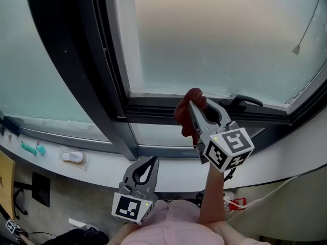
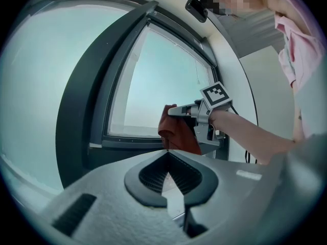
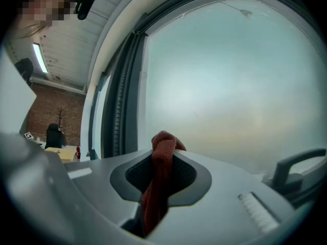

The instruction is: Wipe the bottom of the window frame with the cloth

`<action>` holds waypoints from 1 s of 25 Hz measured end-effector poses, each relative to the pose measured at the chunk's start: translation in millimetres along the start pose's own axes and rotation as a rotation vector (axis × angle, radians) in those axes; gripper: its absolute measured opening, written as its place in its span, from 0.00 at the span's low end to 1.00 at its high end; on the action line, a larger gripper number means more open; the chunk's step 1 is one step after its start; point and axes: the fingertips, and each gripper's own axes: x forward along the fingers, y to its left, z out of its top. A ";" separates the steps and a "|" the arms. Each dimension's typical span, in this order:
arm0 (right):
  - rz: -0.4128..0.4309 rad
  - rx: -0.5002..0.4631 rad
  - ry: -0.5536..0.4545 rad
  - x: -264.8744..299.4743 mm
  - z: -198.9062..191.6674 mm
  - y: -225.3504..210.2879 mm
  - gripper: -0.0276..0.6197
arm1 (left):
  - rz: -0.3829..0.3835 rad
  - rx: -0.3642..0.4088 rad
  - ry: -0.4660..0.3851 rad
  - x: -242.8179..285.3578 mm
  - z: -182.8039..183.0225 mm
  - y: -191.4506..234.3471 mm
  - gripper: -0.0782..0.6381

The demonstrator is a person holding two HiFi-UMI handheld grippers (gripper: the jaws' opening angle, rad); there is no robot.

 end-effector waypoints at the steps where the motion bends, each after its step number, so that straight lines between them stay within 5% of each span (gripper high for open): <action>1: 0.023 -0.015 0.004 7.6 -0.6 14.3 0.14 | 0.009 0.000 0.002 -3.9 -0.2 4.8 0.11; 7: 0.134 -0.143 0.120 62.9 -32.2 97.0 0.14 | 0.057 -0.006 -0.007 -30.2 -1.6 33.1 0.11; 13: 0.192 -0.156 0.230 99.3 -70.2 138.8 0.14 | 0.103 -0.017 -0.018 -52.8 -5.2 56.3 0.11; 25: 0.104 -0.217 0.336 126.4 -91.7 136.9 0.14 | 0.146 -0.035 -0.022 -67.1 -6.9 75.1 0.11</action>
